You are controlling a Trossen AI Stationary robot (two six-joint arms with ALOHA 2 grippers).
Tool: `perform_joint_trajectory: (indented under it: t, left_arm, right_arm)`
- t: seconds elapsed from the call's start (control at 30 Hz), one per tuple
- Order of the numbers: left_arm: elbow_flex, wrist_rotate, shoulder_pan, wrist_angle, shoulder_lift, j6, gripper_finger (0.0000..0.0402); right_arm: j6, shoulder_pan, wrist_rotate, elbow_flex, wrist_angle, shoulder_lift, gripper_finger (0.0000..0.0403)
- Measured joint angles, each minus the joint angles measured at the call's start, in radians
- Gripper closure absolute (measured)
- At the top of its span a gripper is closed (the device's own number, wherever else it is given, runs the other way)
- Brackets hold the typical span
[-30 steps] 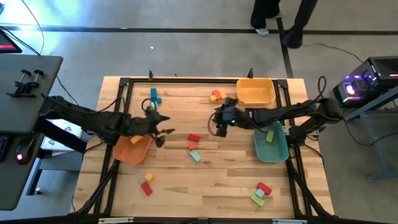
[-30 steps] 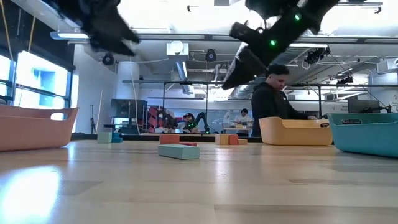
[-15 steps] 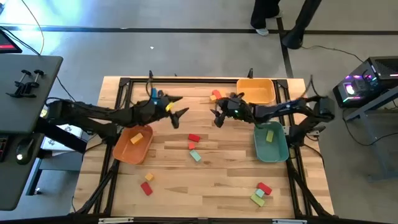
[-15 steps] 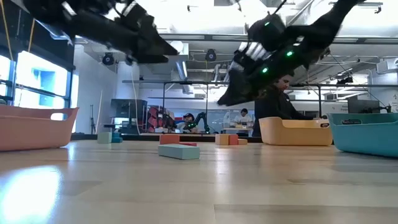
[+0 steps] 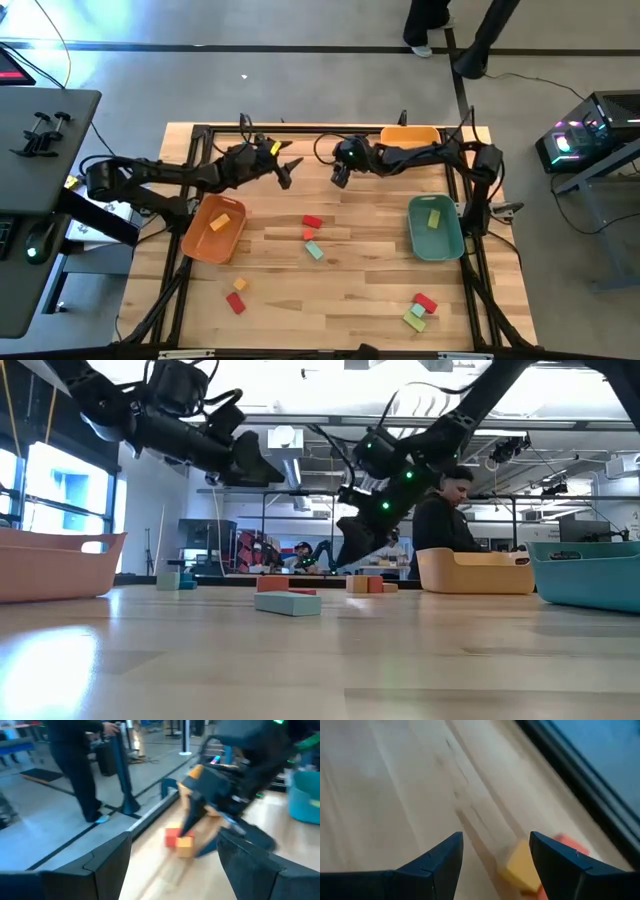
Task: Sort blocks by size
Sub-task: Put the top yellow cube block into the yellow bin
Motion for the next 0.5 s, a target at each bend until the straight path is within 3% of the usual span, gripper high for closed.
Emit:
perform_joint_trajectory:
  t: [0.1, 0.3, 0.5]
  left_arm:
    - [0.000, 0.001, 0.014, -0.011, 0.000, 0.000, 0.0120]
    - [0.000, 0.024, -0.015, -0.017, 0.000, -0.002, 0.0120]
    - [0.000, 0.024, -0.063, -0.017, 0.000, -0.029, 0.0120]
  right_arm:
    - [0.004, -0.007, -0.015, 0.003, -0.057, 0.008, 0.0176]
    - [0.010, 0.025, -0.146, 0.008, -0.169, 0.002, 0.0176]
    - [-0.072, 0.143, -0.137, 0.003, -0.235, -0.051, 0.0176]
